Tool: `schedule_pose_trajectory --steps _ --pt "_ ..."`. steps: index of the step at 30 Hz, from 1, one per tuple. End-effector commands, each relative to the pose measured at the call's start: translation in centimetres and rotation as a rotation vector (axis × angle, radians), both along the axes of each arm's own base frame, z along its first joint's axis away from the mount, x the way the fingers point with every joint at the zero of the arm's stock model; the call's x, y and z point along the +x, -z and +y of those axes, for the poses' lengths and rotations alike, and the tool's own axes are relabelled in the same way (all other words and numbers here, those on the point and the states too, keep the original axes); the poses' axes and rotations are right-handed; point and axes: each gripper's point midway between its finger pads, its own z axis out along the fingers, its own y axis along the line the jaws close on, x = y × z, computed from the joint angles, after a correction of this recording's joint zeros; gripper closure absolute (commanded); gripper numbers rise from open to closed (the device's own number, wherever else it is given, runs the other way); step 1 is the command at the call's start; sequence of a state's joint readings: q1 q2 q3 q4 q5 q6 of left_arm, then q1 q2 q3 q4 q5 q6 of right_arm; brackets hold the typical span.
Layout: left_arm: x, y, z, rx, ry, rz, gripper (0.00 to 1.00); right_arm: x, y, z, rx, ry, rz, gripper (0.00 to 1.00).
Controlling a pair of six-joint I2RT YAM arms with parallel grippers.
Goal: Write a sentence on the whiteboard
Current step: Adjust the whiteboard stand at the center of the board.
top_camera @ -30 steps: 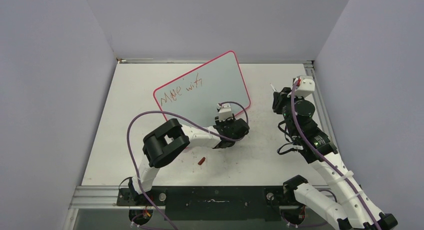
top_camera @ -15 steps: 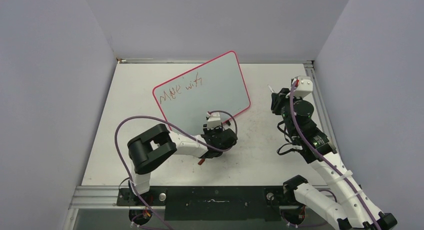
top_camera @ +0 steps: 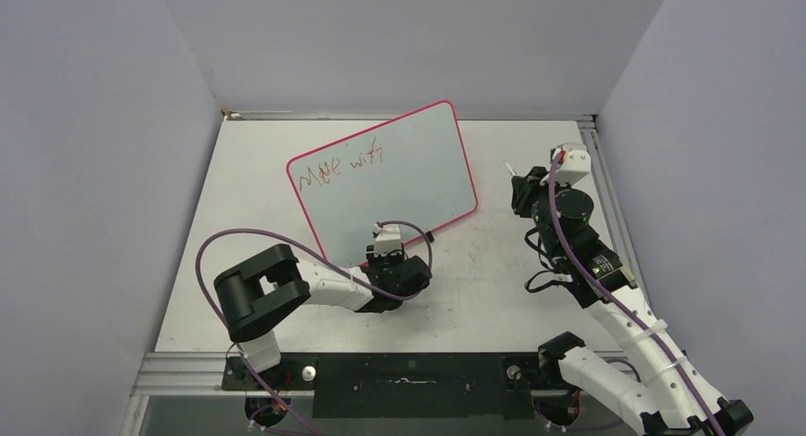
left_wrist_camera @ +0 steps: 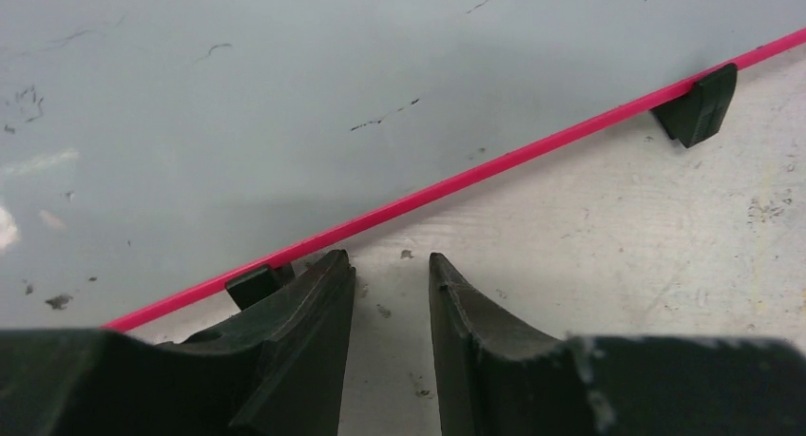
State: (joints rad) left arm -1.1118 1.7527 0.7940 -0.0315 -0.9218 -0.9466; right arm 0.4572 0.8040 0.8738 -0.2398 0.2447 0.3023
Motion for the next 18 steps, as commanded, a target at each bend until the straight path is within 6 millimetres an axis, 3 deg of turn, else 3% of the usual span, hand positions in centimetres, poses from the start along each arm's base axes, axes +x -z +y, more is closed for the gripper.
schedule_pose_trajectory --steps 1,9,12,15,18 --pt "0.0 -1.2 2.5 0.025 -0.057 -0.048 0.67 0.4 -0.4 0.4 0.029 -0.008 -0.023 0.95" --pt "-1.2 -1.2 6.3 0.054 -0.109 -0.062 0.66 0.5 0.0 0.9 0.036 -0.023 -0.01 0.95" --pt "-1.5 -1.8 6.9 0.046 -0.11 -0.075 0.66 0.5 0.1 0.9 0.034 -0.022 -0.008 0.95" --pt "-1.6 -3.2 5.1 0.035 -0.063 -0.104 0.64 0.5 0.2 0.9 0.035 -0.023 -0.004 0.95" --pt "-2.0 -4.6 1.3 0.003 0.01 -0.11 0.56 0.5 0.1 0.9 0.041 -0.024 -0.006 0.95"
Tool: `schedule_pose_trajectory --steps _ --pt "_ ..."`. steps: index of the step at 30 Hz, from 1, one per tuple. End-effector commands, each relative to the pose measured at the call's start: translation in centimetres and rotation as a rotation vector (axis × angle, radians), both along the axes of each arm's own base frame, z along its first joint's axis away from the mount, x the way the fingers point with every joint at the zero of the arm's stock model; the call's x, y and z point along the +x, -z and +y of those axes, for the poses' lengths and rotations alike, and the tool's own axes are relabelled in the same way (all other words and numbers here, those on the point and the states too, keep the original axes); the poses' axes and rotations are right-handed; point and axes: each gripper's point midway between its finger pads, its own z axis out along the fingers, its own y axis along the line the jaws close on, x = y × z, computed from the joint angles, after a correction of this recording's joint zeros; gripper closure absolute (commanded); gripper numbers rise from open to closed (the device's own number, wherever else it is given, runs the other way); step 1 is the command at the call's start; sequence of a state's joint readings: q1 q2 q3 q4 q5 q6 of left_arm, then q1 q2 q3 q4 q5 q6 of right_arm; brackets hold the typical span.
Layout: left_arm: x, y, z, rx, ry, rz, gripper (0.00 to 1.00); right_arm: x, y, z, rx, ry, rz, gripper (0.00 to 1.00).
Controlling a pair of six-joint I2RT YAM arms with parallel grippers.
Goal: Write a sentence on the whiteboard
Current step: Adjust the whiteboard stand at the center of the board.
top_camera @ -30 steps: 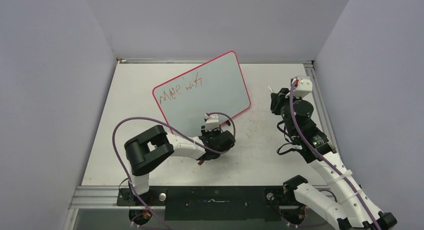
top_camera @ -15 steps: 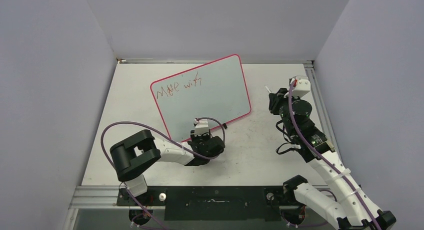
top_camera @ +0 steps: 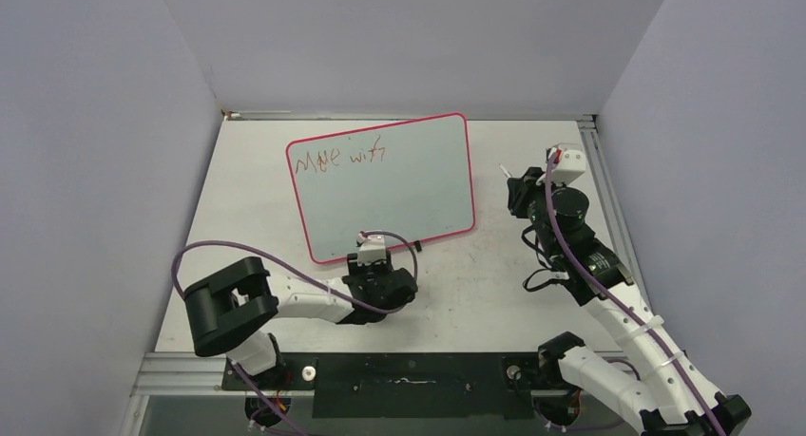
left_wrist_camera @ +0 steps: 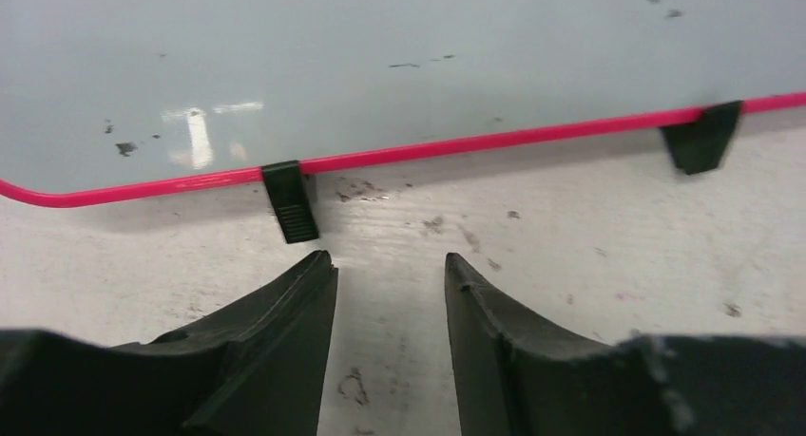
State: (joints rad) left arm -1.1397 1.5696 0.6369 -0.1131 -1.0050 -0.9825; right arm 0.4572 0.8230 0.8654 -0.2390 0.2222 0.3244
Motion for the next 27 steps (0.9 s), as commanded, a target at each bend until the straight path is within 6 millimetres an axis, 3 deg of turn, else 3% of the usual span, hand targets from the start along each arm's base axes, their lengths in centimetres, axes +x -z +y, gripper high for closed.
schedule_pose_trajectory --steps 1,8,12,22,27 --pt "0.2 -3.4 -4.7 -0.059 0.055 -0.058 0.54 0.3 -0.8 0.3 0.028 -0.004 -0.033 0.95" --pt "0.9 -3.0 -9.7 -0.152 0.076 -0.018 0.39 0.0 -1.2 0.3 0.031 -0.008 -0.041 0.95" --pt "1.4 -2.5 -11.3 -0.158 0.079 0.001 0.34 -0.1 -1.3 0.1 0.025 -0.002 -0.046 0.95" --pt "3.4 -0.7 -12.2 -0.149 0.028 0.038 0.32 -0.2 -1.5 0.1 0.034 -0.007 -0.059 0.95" --pt "4.3 0.5 -11.5 -0.127 -0.005 0.036 0.32 -0.2 -1.6 0.2 0.035 -0.011 -0.061 0.95"
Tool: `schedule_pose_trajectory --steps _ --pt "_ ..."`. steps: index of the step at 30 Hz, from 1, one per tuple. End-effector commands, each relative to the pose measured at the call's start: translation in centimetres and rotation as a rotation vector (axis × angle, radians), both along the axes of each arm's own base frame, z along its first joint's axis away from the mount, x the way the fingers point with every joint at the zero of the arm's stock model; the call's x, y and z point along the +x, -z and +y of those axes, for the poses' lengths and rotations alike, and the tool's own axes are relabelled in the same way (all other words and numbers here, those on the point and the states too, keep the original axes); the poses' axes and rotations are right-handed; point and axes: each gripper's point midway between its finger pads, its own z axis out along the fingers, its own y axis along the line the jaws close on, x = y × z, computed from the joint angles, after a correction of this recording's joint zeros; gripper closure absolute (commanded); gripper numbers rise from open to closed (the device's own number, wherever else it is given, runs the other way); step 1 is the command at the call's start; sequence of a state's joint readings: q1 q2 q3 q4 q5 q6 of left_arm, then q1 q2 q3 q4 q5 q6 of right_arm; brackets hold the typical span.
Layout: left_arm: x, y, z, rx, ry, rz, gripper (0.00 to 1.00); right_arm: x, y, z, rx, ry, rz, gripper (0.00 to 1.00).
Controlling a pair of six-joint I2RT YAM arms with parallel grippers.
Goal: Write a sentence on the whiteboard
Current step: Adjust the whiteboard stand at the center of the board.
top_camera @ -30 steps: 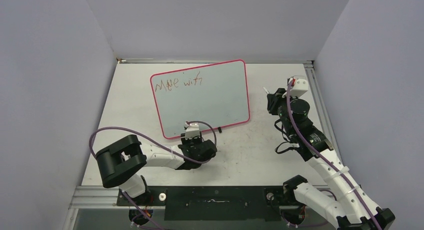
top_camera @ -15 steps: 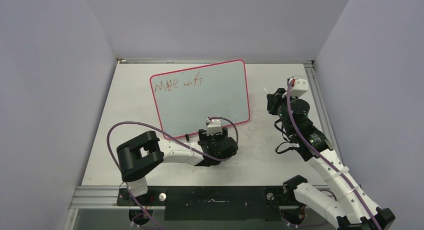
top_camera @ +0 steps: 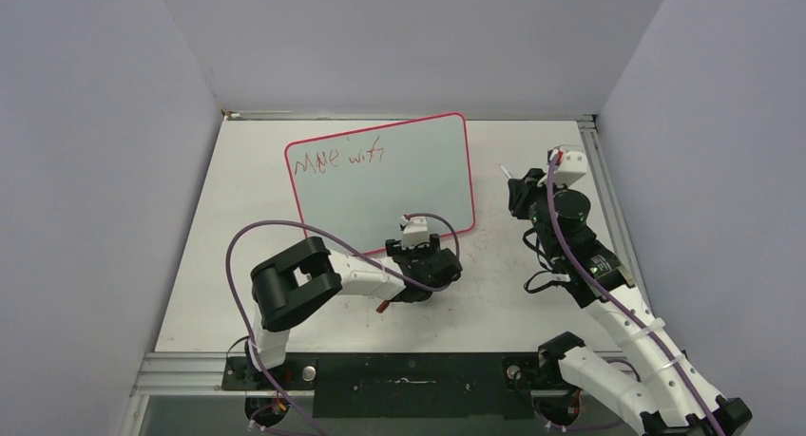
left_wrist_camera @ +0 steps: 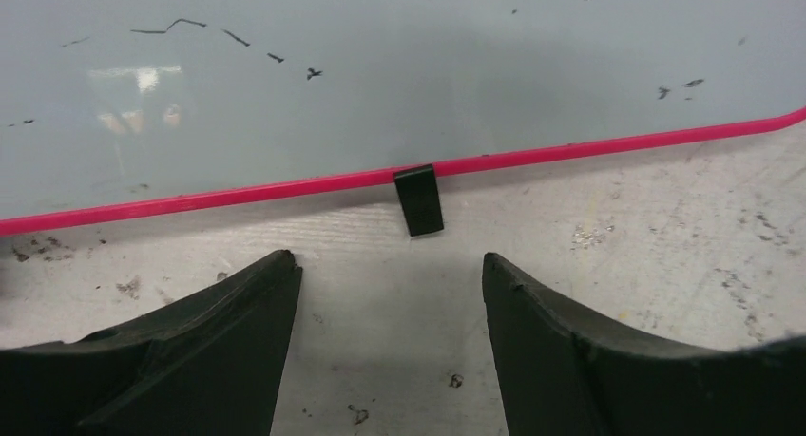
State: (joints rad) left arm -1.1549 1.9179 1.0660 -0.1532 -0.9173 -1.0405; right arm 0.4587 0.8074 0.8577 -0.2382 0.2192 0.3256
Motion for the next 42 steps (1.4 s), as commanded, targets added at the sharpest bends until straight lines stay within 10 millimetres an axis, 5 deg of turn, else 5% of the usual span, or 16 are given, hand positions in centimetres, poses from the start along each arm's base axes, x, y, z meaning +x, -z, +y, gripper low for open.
schedule_pose_trajectory --steps 1,13,20,26,32,36,42 --pt "1.2 0.1 0.3 -0.005 -0.046 -0.012 0.32 0.0 -1.4 0.2 0.029 -0.007 -0.051 0.95" --pt "2.3 0.7 0.1 0.024 -0.062 -0.04 0.39 0.1 -1.0 0.8 0.041 -0.028 -0.043 0.95" --pt "2.6 0.7 0.1 0.045 -0.065 -0.045 0.58 0.1 -0.9 0.9 0.043 -0.036 -0.042 0.95" --pt "0.6 1.0 2.2 0.047 -0.067 -0.025 0.75 0.0 -1.2 0.8 0.043 -0.034 -0.047 0.95" --pt "-0.1 0.3 2.7 0.073 -0.047 -0.038 0.8 0.1 -1.1 1.2 0.045 -0.045 -0.042 0.95" --pt "-0.6 0.4 3.0 0.097 -0.041 -0.022 0.99 0.1 -1.1 1.1 0.044 -0.045 -0.041 0.95" --pt "-2.7 -0.4 2.9 0.061 -0.031 -0.005 1.0 0.1 -1.2 1.2 0.051 -0.047 -0.044 0.95"
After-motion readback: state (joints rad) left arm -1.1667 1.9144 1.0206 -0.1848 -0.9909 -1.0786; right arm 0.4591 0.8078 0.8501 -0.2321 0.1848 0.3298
